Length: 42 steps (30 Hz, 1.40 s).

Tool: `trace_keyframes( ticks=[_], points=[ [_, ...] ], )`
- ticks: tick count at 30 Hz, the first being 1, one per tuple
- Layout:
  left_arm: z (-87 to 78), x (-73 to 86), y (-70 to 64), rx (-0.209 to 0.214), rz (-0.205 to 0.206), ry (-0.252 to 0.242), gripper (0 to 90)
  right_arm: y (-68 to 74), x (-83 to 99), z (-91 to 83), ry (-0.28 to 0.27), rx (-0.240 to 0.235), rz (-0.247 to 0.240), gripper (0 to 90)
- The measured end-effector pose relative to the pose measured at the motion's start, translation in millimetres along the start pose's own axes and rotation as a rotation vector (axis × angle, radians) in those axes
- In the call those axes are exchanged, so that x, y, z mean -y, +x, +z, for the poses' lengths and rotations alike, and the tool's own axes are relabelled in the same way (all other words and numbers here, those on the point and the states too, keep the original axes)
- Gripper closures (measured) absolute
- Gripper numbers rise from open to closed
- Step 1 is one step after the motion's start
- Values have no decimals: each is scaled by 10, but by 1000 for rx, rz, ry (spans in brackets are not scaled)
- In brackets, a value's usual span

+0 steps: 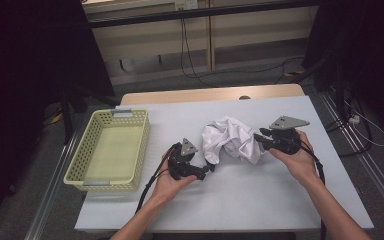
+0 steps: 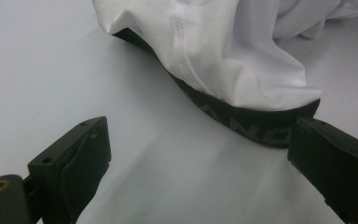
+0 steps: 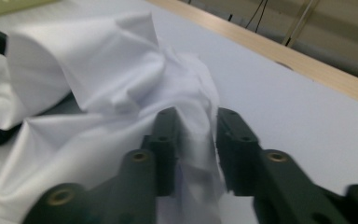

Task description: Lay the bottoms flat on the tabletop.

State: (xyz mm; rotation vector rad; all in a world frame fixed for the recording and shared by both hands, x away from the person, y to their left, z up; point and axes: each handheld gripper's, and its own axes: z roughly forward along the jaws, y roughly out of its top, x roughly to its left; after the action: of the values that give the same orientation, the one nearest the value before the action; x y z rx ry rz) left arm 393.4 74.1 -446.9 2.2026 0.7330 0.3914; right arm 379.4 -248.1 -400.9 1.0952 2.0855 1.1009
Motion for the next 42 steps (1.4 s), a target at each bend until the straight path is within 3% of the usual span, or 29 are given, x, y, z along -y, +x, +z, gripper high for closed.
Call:
trace_keyframes(
  ticks=[2,4,9,12,15,18,22,26,29,36,38,39,42],
  points=[
    [-10,9,23,-4,-3,7,55,71,-73,-30,-26,-10,7,549],
    [-25,19,55,-2,-19,19,54,188,-164,-62,-52,-31,-24,510],
    [-98,18,122,-22,-45,8,53,549,-326,-43,-93,-128,-93,460],
    [-131,34,162,-38,-63,3,50,748,-346,60,-97,-201,-93,449],
    [-150,51,189,-42,-70,11,49,921,-292,237,-58,-239,-118,445],
    [-161,62,199,-42,-75,13,50,1018,-226,409,-4,-237,-152,420],
    [-181,60,202,-45,-73,5,51,974,-132,529,63,-172,-181,407],
    [-181,67,200,-44,-74,6,51,839,-49,576,91,-132,-172,407],
    [-172,68,196,-40,-73,9,52,823,0,599,107,-120,-195,407],
    [-172,76,203,-37,-73,12,52,906,81,647,158,-105,-309,370],
    [-171,79,201,-34,-73,15,53,913,113,675,178,-101,-317,370],
    [-170,80,199,-32,-73,15,52,906,118,677,173,-103,-311,394],
    [-159,82,183,-24,-73,17,53,875,115,669,178,-77,-316,614]
  ],
)
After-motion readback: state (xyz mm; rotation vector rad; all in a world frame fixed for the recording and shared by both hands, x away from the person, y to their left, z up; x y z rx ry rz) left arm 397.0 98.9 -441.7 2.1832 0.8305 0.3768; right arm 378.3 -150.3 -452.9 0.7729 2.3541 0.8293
